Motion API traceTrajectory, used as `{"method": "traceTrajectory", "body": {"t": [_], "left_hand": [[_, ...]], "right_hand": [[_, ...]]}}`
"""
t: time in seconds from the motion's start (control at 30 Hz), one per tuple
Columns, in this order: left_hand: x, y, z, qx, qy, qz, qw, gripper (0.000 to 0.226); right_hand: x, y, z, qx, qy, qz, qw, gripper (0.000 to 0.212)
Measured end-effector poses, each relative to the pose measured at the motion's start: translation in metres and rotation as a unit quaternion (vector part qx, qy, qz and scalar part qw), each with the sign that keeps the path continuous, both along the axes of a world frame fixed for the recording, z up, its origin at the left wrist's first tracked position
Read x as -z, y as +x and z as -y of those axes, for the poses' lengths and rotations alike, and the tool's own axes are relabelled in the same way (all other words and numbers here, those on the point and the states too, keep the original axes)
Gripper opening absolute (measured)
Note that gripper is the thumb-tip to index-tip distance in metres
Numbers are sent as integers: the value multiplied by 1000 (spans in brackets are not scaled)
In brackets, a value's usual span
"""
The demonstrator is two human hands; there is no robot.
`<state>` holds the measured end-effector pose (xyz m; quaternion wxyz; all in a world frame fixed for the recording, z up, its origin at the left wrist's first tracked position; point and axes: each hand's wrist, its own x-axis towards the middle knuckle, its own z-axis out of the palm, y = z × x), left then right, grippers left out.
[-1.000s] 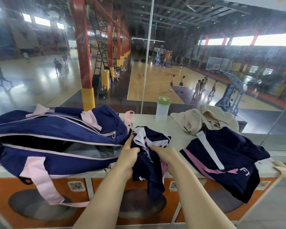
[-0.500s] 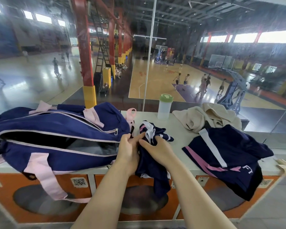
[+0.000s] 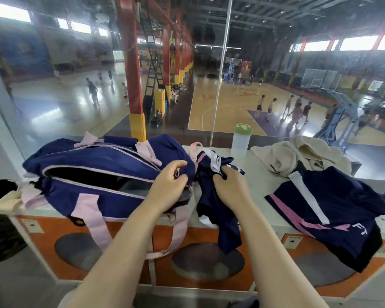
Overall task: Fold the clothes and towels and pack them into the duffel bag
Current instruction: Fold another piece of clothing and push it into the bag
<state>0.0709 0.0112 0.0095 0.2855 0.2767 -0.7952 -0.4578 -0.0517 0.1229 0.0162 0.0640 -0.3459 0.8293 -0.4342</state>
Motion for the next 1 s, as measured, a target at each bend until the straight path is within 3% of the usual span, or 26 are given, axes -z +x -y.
{"method": "traceTrajectory", "body": {"t": [0.17, 0.27, 0.37, 0.43, 0.63, 0.87, 0.93, 1.0], "left_hand": [[-8, 60, 57, -79, -239, 66, 965, 48], [-21, 96, 92, -106, -367, 210, 900, 57], [-32, 126, 121, -117, -394, 381, 828, 69], [-37, 138, 134, -99, -400, 441, 798, 69], [-35, 142, 158, -54, -364, 392, 843, 52], [-20, 139, 175, -89, -547, 371, 745, 29], [-19, 137, 176, -95, -569, 365, 731, 22], [-24, 135, 177, -96, -537, 390, 742, 24]], "right_hand": [[-15, 34, 25, -47, -12, -19, 999, 30], [-17, 53, 44, -77, -13, -29, 997, 31], [-15, 70, 61, -96, -18, -25, 995, 30], [-14, 80, 70, -106, -27, -21, 994, 32], [-14, 95, 86, -129, -16, -15, 991, 30], [-7, 96, 96, -143, -9, -17, 990, 31], [-7, 95, 97, -150, -18, -13, 988, 32], [-9, 93, 97, -151, -35, 3, 988, 31]]}}
